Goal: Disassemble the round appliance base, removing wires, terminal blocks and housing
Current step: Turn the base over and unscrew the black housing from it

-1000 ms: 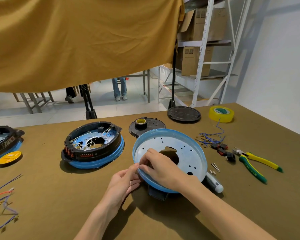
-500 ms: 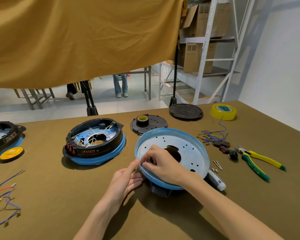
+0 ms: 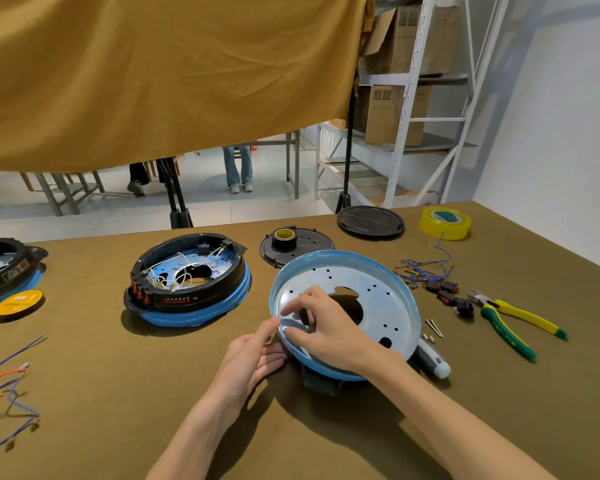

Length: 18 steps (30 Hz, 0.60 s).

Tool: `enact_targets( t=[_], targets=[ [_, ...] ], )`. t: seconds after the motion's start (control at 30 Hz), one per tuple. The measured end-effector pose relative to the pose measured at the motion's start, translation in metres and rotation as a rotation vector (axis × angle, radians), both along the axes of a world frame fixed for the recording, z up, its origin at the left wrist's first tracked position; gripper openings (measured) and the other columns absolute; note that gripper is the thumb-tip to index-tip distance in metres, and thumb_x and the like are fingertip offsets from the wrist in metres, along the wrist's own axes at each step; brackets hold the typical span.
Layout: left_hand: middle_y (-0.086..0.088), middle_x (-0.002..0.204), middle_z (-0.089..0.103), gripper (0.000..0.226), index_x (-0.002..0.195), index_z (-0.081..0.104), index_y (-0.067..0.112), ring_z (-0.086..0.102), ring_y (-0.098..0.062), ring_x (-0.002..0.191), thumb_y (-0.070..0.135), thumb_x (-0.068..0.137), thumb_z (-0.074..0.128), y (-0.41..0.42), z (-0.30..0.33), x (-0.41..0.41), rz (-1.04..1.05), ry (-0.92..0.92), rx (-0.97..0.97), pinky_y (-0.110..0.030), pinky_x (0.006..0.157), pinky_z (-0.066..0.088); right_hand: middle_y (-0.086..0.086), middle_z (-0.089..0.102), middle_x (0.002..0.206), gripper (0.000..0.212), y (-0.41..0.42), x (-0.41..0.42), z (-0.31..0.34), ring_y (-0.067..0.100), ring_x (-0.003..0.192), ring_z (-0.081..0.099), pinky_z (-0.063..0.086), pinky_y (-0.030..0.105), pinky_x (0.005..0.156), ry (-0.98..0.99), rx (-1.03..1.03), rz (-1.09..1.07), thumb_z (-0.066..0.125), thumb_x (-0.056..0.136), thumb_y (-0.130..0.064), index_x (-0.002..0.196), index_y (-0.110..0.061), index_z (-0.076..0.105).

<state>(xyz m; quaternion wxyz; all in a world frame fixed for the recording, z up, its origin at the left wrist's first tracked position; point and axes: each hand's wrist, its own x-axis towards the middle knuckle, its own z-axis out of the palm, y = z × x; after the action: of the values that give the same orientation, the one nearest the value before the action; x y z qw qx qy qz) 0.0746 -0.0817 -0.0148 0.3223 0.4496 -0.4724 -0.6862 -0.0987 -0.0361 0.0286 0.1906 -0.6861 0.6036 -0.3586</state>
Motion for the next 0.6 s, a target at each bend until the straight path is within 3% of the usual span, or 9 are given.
enact_targets(
  t=[0.1,0.23,0.43,0.6],
  targets=[
    [-0.012,0.102,0.080,0.072,0.113,0.062,0.013,0.078,-0.021,0.099,0.063,0.065,0.081,0.0003,0.0001,-0.0004,0.005,0.005,-0.006,-0.036,0.091,0.062,-0.015,0.048,0.103,0.012,-0.0016,0.0011,-0.0003,0.004,0.094,0.053,0.047,0.014,0.075,0.020,0.026,-0.027,0.072,0.092,-0.038,0.100,-0.029,0.072],
    [-0.009,0.098,0.081,0.070,0.110,0.061,0.015,0.078,-0.021,0.098,0.064,0.064,0.081,0.0003,-0.0005,-0.0004,0.003,0.003,-0.011,-0.034,0.088,0.062,-0.016,0.048,0.105,0.010,-0.0031,0.0005,-0.0022,0.003,0.098,0.053,0.046,0.012,0.077,0.012,0.036,0.002,0.067,0.097,-0.028,0.101,-0.033,0.075],
    [-0.016,0.105,0.079,0.078,0.116,0.062,0.010,0.077,-0.023,0.101,0.062,0.061,0.083,0.0013,0.0014,0.0000,0.006,0.016,0.007,-0.040,0.098,0.059,-0.013,0.048,0.106,0.010,-0.0025,0.0019,-0.0008,0.004,0.096,0.052,0.046,0.011,0.074,0.000,0.028,-0.038,0.073,0.091,-0.038,0.098,-0.032,0.069],
    [-0.020,0.113,0.075,0.091,0.123,0.055,0.008,0.077,-0.026,0.103,0.058,0.054,0.086,0.0029,0.0082,-0.0001,0.021,0.030,0.071,-0.039,0.094,0.060,-0.013,0.049,0.109,0.010,-0.0019,0.0021,-0.0026,0.007,0.101,0.054,0.051,0.017,0.083,0.028,0.016,0.002,0.066,0.098,-0.028,0.105,-0.029,0.074]
  ],
)
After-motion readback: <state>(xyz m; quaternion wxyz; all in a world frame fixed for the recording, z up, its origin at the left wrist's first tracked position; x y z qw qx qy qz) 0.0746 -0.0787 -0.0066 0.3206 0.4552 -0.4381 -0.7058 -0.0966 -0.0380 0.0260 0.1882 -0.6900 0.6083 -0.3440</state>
